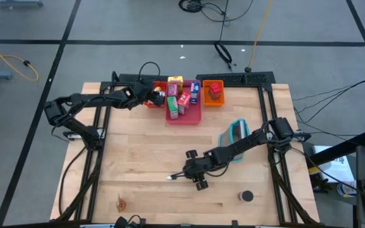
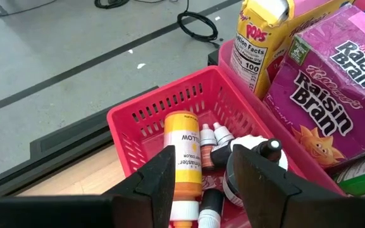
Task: Pick & Place Kitchen Items
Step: Put the small black food coloring bottle into the red bin
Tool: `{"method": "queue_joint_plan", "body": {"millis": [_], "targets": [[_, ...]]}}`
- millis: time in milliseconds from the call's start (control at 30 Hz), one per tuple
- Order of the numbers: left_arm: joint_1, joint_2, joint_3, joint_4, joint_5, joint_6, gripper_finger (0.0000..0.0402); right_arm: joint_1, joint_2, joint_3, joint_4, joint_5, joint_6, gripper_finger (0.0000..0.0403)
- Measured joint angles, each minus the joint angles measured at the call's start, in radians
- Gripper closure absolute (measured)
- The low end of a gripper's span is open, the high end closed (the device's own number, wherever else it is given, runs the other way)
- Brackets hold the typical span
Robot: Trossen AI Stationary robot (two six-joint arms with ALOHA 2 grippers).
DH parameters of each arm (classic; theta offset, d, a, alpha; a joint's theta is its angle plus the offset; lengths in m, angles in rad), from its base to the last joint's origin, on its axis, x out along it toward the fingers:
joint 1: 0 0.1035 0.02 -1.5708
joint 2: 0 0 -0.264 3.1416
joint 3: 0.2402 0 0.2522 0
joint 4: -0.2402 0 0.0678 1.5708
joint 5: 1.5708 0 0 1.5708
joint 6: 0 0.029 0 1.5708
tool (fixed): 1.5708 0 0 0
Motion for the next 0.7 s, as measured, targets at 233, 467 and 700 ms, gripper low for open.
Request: {"method": "queue_joint_plan", "body": {"millis": [233, 467, 700], "targets": [[0.000, 0.000, 0.000, -0.003, 0.000, 0.001, 0.0243, -0.004, -0.003, -0.100, 0.094, 0.003, 0.033, 0.0238], [0.000, 0.000, 0.000, -0.004, 0.000, 0.001, 0.0243, -0.010, -0.001, -0.147, 0.123, 0.004, 0.099, 0.0244], [0.000, 0.000, 0.000, -0.005, 0.000, 0.002, 0.0243, -0.011, 0.001, -0.198, 0.138, 0.008, 0.147, 0.0302]]}}
